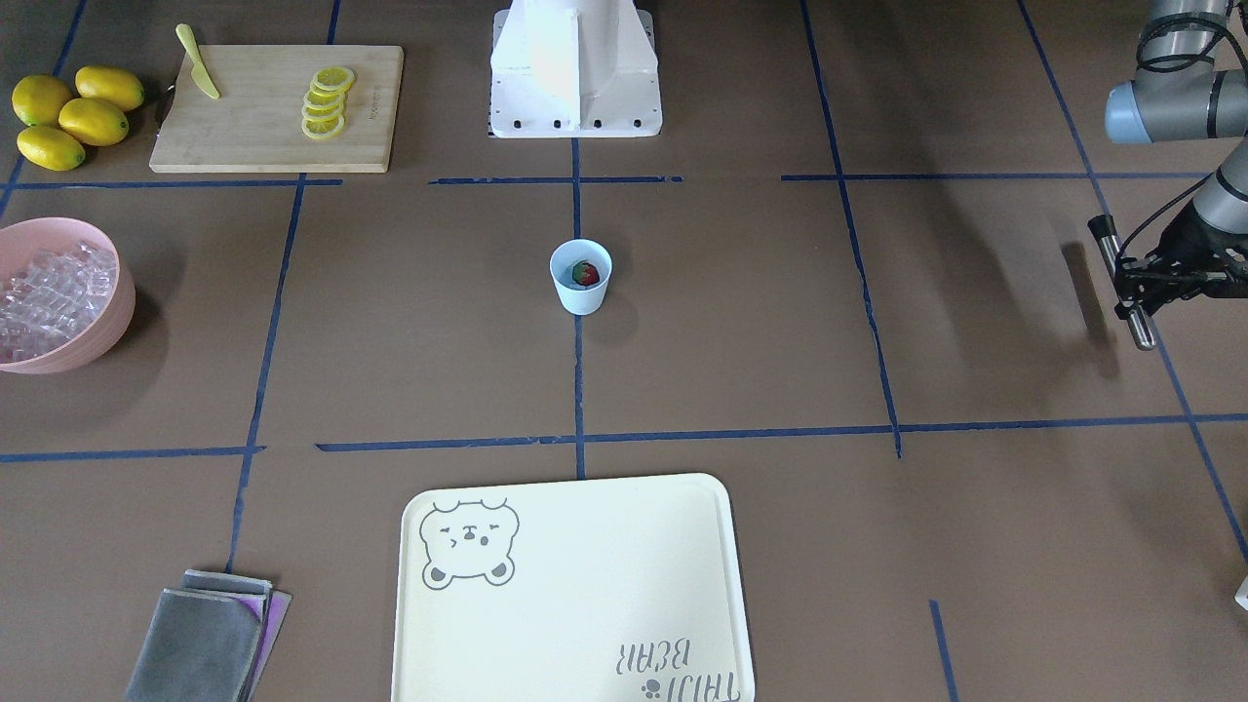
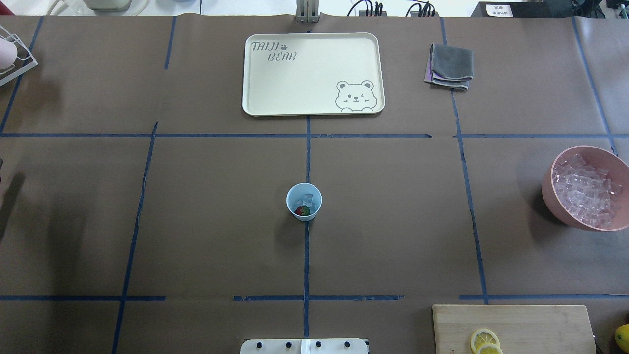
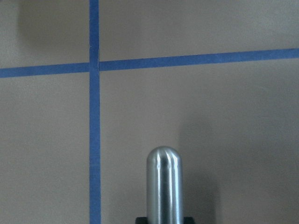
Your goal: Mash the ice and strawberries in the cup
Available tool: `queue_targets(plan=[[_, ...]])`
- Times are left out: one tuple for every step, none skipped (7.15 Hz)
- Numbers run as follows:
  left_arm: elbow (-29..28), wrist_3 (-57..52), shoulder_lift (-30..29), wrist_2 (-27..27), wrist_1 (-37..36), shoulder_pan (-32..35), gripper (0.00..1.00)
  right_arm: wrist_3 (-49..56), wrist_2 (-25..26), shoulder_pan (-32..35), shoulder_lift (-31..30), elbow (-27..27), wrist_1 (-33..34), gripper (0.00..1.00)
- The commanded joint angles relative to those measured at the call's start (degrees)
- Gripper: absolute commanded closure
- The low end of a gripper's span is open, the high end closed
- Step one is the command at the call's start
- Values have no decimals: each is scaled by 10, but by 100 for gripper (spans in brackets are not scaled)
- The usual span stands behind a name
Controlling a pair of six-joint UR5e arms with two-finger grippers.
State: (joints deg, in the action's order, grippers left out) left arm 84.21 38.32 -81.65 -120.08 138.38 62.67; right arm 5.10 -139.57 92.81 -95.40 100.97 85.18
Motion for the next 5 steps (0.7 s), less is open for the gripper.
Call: queue_targets(plan=[[0, 1, 0, -1, 2, 0, 71, 0, 0, 0, 0, 0, 0, 1], [0, 1, 0, -1, 2, 0, 51, 0, 0, 0, 0, -1, 0, 1], [0, 2, 1, 0, 3, 0, 28, 0, 0, 0, 0, 0, 0, 1], [1, 2, 2, 15, 4, 0, 0, 0, 0, 0, 0, -1, 1, 1], [1, 2, 3, 37, 6, -1, 0, 0, 0, 0, 0, 0, 0, 1]])
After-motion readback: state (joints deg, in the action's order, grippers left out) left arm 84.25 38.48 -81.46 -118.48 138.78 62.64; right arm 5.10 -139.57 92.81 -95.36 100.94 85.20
